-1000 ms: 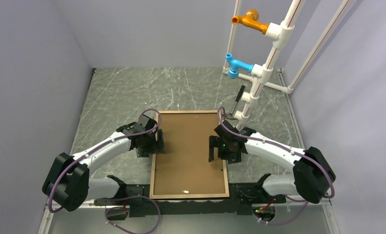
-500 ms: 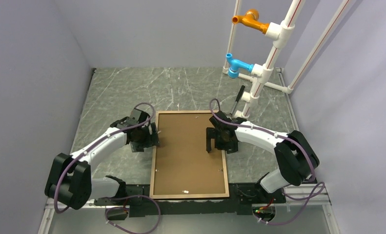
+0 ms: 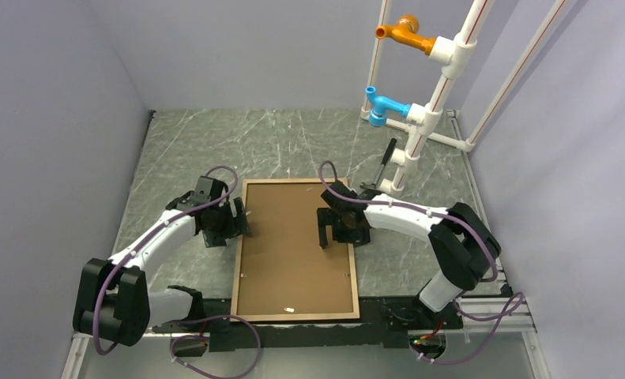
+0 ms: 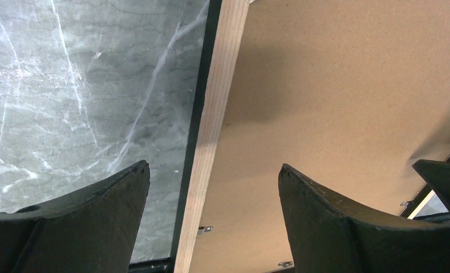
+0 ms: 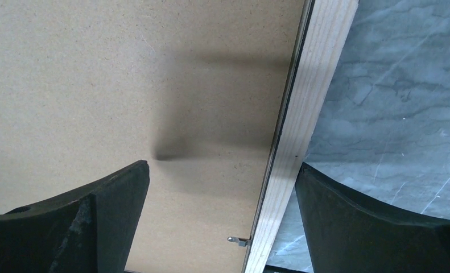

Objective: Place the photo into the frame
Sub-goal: Move the photo frame to the center of the board.

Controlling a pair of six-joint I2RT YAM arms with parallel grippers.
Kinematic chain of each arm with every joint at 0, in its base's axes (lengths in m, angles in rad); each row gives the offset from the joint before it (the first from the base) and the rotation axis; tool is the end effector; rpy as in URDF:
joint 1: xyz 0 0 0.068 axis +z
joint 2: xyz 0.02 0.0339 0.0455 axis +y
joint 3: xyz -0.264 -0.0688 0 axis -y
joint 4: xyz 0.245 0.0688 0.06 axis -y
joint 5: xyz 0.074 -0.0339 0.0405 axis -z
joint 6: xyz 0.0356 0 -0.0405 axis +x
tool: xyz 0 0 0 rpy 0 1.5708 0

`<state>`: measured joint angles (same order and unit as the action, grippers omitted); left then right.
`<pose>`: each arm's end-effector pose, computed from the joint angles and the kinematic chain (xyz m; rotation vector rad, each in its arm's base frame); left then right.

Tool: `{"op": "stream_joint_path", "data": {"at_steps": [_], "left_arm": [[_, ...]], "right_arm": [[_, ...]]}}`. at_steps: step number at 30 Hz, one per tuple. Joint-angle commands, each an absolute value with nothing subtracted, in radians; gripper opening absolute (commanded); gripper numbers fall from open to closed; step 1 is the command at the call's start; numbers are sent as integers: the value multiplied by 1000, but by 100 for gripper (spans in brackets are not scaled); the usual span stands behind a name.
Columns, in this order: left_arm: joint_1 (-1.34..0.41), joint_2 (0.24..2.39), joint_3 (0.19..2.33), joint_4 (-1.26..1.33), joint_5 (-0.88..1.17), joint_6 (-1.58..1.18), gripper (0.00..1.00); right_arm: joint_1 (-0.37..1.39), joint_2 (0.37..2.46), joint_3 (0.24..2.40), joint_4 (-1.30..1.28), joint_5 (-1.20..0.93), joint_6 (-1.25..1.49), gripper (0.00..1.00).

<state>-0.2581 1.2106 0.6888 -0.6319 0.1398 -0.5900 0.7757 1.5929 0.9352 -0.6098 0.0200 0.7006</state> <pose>0.2052 -0.0593 0.1906 -0.4198 2.7566 -0.4207 0.2069 0.2020 0.1706 -0.1041 2.8892 0.2759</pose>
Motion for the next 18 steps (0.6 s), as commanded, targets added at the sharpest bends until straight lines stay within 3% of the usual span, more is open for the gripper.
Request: {"op": "stream_joint_path", "data": {"at_steps": [1, 9, 18], "left_arm": [[-249, 1209, 680, -609, 156, -565, 86], [-245, 1198, 694, -639, 114, -548, 87], [-244, 1205, 692, -639, 104, -538, 87]], "right_arm": [[813, 1640, 1029, -543, -46, 727, 98], [795, 1751, 1216, -725, 173, 667, 99], [689, 1853, 1342, -756, 179, 596, 99]]}}
